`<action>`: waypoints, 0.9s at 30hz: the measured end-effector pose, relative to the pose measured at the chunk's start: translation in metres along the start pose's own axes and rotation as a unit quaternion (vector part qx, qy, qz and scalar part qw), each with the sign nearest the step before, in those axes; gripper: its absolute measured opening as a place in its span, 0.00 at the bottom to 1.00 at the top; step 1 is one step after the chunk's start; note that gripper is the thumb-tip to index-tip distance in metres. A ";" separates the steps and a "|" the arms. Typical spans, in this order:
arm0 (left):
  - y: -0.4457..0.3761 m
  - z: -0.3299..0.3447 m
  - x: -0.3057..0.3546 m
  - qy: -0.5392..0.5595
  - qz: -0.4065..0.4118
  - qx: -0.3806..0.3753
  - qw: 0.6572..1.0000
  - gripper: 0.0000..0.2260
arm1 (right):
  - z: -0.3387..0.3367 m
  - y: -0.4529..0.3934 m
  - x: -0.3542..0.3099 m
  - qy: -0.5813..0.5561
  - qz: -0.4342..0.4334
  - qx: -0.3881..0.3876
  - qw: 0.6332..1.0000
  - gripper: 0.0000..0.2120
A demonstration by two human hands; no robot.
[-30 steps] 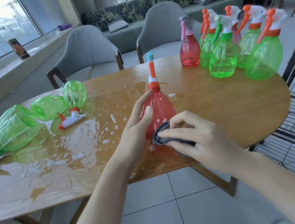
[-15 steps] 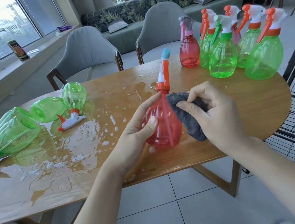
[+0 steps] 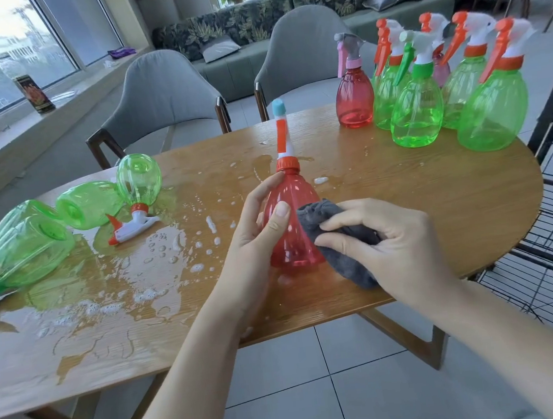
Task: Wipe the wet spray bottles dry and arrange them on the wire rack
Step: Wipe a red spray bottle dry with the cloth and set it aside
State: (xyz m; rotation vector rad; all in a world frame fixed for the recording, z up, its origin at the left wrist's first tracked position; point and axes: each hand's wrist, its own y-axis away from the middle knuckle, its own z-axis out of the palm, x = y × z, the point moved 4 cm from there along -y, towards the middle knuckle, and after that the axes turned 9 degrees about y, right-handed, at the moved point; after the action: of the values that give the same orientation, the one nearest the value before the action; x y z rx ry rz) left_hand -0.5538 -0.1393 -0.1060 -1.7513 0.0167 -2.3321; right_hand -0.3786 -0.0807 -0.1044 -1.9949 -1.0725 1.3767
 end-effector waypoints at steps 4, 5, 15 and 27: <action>0.004 0.002 0.000 -0.009 -0.013 -0.039 0.999 0.20 | -0.005 -0.012 0.005 -0.025 0.047 0.033 0.998 0.08; 0.005 0.002 0.000 -0.010 -0.015 -0.045 0.999 0.21 | -0.006 -0.014 0.006 -0.031 0.057 0.037 0.997 0.09; 0.003 0.005 -0.001 -0.072 -0.026 -0.025 0.997 0.20 | -0.010 -0.013 0.013 -0.047 0.067 0.053 0.995 0.14; 0.002 -0.001 -0.002 -0.067 -0.005 -0.035 0.997 0.23 | -0.007 -0.016 0.020 -0.103 0.116 0.034 0.987 0.12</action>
State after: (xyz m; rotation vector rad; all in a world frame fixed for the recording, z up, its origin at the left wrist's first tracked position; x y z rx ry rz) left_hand -0.5543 -0.1415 -0.1086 -1.9409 0.0679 -2.2414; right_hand -0.3738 -0.0550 -0.1009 -2.0097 -0.8844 1.7499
